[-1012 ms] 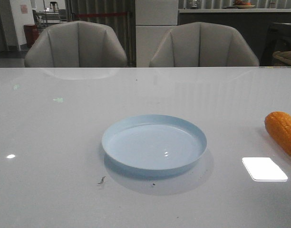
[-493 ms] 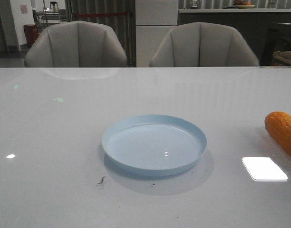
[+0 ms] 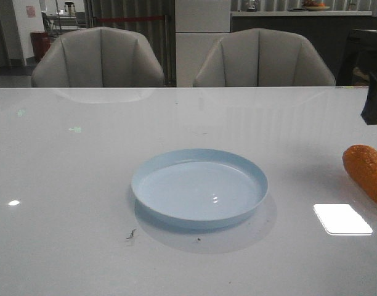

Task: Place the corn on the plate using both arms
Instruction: 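Lower the right gripper onto the orange corn cob and grasp it, then lift the corn and carry it over the plate, lowering it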

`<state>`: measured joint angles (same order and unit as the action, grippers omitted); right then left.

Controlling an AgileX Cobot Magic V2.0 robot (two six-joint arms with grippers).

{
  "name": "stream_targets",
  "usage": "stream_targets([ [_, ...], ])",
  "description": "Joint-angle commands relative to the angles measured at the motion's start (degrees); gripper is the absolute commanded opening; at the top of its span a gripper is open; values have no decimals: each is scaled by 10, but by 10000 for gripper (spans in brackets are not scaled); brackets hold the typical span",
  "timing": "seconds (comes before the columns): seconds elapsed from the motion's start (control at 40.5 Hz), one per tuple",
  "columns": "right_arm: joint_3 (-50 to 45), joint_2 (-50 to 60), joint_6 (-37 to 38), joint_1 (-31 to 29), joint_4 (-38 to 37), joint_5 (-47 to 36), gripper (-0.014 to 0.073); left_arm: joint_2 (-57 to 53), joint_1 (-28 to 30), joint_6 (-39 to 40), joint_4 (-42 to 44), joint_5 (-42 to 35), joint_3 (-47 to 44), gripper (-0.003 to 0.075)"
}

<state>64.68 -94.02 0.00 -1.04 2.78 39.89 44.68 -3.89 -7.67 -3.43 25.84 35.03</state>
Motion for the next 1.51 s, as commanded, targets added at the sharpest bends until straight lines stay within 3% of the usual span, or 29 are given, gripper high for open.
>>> stream_targets([
  [0.0, 27, -8, 0, -1, 2, -11, 603, -4, 0, 5, -1, -36, 16, 316],
  [0.469, 28, -106, -17, 0, 38, -26, 598, -4, 0, 5, 34, -36, 16, 316],
  [0.543, 28, -113, -25, 0, 38, -26, 553, -4, 0, 5, 34, -36, 16, 316],
  [0.74, 37, -114, -32, 0, 38, -23, 293, -4, 0, 5, 38, -36, 16, 316],
  [0.913, 91, -114, -59, 16, 38, 5, 201, -4, 0, 5, 38, -36, 16, 316],
  [1.234, 282, -114, -131, 110, 52, 94, 193, -4, 0, 5, 38, -36, 16, 316],
  [1.48, 321, -117, -152, 221, 67, 101, 193, -4, 0, 5, 38, -36, 16, 316],
])
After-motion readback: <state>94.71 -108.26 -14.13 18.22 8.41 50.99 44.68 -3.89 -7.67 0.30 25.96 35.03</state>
